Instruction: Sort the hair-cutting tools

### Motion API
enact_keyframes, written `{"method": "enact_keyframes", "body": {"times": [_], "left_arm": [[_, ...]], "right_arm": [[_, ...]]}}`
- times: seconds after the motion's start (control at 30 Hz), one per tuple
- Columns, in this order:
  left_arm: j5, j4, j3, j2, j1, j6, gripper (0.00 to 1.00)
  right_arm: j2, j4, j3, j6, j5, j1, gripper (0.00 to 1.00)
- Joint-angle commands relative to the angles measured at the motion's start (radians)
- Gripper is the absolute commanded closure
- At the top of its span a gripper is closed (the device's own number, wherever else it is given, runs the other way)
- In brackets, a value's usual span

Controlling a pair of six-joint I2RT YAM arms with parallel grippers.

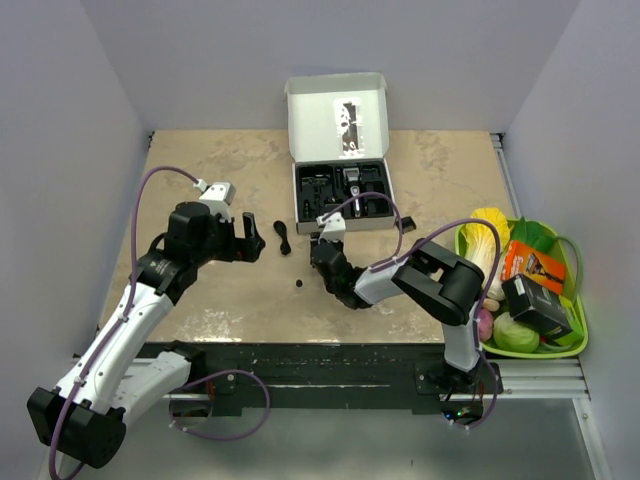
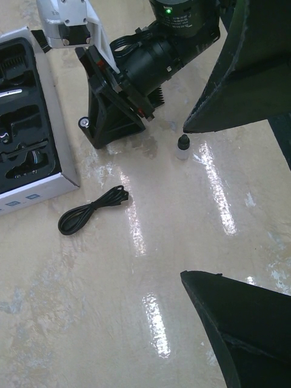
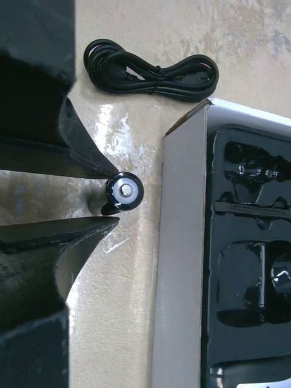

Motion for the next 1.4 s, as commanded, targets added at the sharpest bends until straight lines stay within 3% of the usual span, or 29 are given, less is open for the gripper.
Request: {"method": "enact_keyframes", "body": {"times": [0.0,0.07,0.17,0.2,0.23,0.57,0.7,0.8,0.93,1.1,1.23,1.37], "left_arm": [[0.004,0.027,-0.003,-0.003,0.000,0.018,0.01],[0.003,0.026,-0.001,-0.007,0.000,0.019,0.01],[0.001,0.024,-0.003,-0.007,0.000,0.019,0.01],[0.002,0.026,-0.003,-0.005,0.000,0.019,0.01],[0.003,0.026,-0.003,-0.005,0.000,0.019,0.01],[-0.001,0.020,0.000,-0.013,0.000,0.018,0.01],[0.004,0.015,0.003,-0.017,0.000,0.012,0.01],[0.006,0.009,0.014,-0.011,0.000,0.005,0.01],[0.009,-0.006,0.035,0.003,0.000,-0.002,0.01],[0.012,-0.016,0.054,0.015,0.000,-0.007,0.01],[0.021,-0.020,0.063,0.021,0.000,-0.007,0.01],[0.027,-0.020,0.071,0.030,0.000,-0.004,0.01]], "right_arm": [[0.004,0.058,0.043,-0.049,0.055,0.004,0.69],[0.001,0.059,0.047,-0.063,0.059,0.004,0.72],[-0.012,0.049,0.049,-0.078,0.066,0.004,0.85],[-0.021,0.045,0.049,-0.081,0.066,0.004,0.98],[-0.027,0.031,0.049,-0.083,0.069,0.004,1.00],[-0.149,-0.052,0.020,-0.098,0.064,0.004,1.00],[-0.237,-0.269,0.076,-0.074,0.021,0.004,1.00],[-0.292,-0.502,0.173,-0.064,-0.002,0.002,1.00],[-0.280,-0.902,0.433,-0.052,-0.106,-0.070,1.00],[-0.216,-1.153,0.686,-0.069,-0.317,-0.202,1.00],[-0.064,-1.368,0.964,-0.107,-0.439,-0.327,1.00],[0.071,-1.488,1.162,-0.152,-0.522,-0.378,1.00]]}}
